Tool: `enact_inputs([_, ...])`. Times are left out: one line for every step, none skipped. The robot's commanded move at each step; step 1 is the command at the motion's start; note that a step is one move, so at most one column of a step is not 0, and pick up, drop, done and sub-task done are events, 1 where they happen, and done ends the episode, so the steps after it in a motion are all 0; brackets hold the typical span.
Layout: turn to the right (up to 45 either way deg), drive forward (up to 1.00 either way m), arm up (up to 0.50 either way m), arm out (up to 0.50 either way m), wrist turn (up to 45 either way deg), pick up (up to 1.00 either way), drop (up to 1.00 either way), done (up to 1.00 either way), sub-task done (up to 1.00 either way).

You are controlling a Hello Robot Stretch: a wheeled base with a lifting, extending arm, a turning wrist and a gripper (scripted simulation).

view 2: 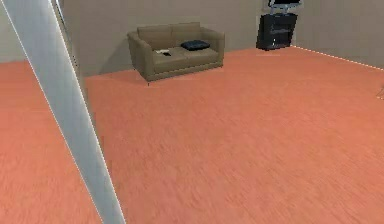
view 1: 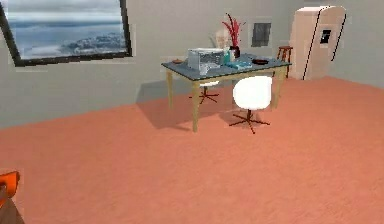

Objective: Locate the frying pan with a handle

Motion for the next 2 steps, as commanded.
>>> enact_inputs([45.0, 0.0, 0.0, 0.0, 0.0, 0.0, 0.0, 0.0, 0.0])
enact_inputs([15.0, 0.0, 0.0, 0.0, 0.0, 0.0, 0.0, 0.0, 0.0])
